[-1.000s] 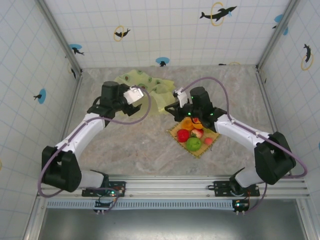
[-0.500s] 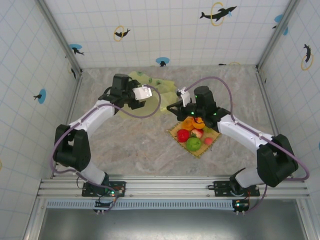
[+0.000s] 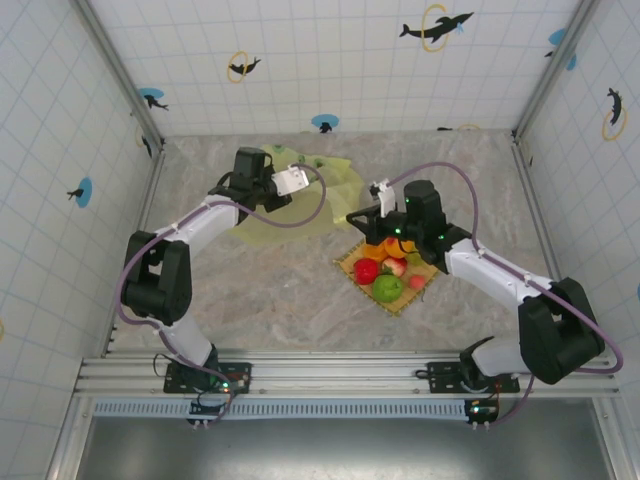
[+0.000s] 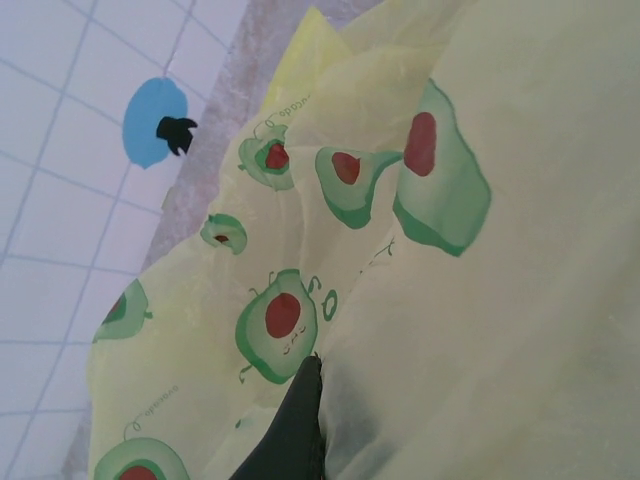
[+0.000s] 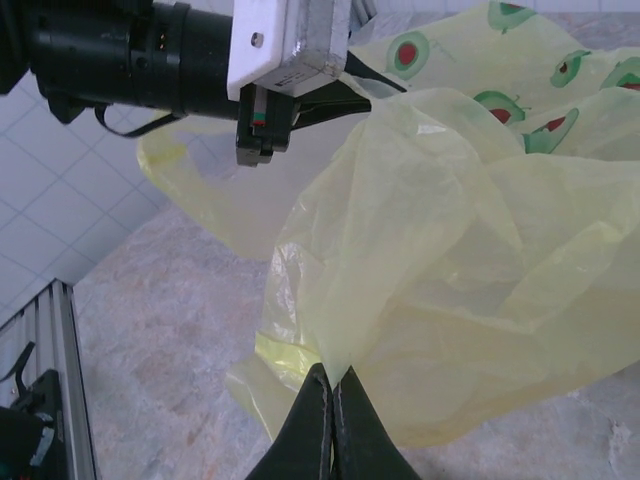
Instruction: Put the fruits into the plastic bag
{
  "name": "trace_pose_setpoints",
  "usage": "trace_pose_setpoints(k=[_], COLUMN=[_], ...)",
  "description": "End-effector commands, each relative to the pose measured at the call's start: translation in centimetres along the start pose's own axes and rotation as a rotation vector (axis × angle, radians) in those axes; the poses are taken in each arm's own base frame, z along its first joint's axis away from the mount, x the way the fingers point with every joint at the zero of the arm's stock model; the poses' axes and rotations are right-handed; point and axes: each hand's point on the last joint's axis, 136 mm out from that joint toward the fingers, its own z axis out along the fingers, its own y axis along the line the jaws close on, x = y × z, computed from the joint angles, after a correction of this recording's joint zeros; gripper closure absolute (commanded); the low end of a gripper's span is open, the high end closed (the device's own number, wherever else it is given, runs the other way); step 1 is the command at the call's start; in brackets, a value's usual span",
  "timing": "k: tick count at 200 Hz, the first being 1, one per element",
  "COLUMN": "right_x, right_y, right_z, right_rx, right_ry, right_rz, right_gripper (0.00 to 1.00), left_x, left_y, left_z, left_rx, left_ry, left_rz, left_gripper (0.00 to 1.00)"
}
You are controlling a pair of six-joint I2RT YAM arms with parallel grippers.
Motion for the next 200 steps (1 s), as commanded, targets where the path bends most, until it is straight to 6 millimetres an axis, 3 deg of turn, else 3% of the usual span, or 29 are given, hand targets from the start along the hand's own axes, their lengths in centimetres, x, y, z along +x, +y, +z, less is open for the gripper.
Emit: trace_pose_setpoints(k=[1,26,49,69,102,128,138,171,200], right_x=[-2.6,-4.4,-5.8,-6.5,-7.6,-8.3,-8.6,-9.5,-9.5], right_y=[-0.9,-3.8,-4.9,-5.7,-6.3,-6.4,-6.3,-4.9,-3.5], right_z=[0.0,0.4,1.6,3.4,5.1,3.8,2.9,-0.3,-3.4], right_rx=[0.056,0.200,0.236,0.244,0.266,0.305,0.315,0.319,0.329], right_ry=[-0.094,-0.162,-0.191,-0.174,-0.089,-0.057,-0.051,-0.067,-0.067], right_rz=[0.010,0.070,0.104,0.120,0.077,0.034,0.025,-0.001,-0.002], right_gripper=[1.00,1.00,0.95,0.88,0.70,0.52,0.40,0.13,0.04], left_x=[-2.4,-2.8,-2.9,-2.5,-1.6,-0.2,0.3,2.3,2.3], left_y=[2.7,4.0,3.2,2.2,-0.2,-0.8,-0.9,-1.3,-2.1], left_z=[-3.1,-7.0,-9.2,-10.0,-9.4,-9.2,-9.3,-9.5,-9.6], left_rx=[-0.114,-0.213,-0.208,-0.175,-0.076,-0.099,-0.118,-0.189,-0.167], left_ry=[-0.067,-0.074,-0.073,-0.063,0.013,0.081,0.093,0.151,0.150], left_rz=[-0.151,-0.370,-0.591,-0.803,-1.057,-1.179,-1.227,-1.302,-1.352], left_gripper=[1.00,1.00,1.00,1.00,1.00,1.00,1.00,1.00,1.00])
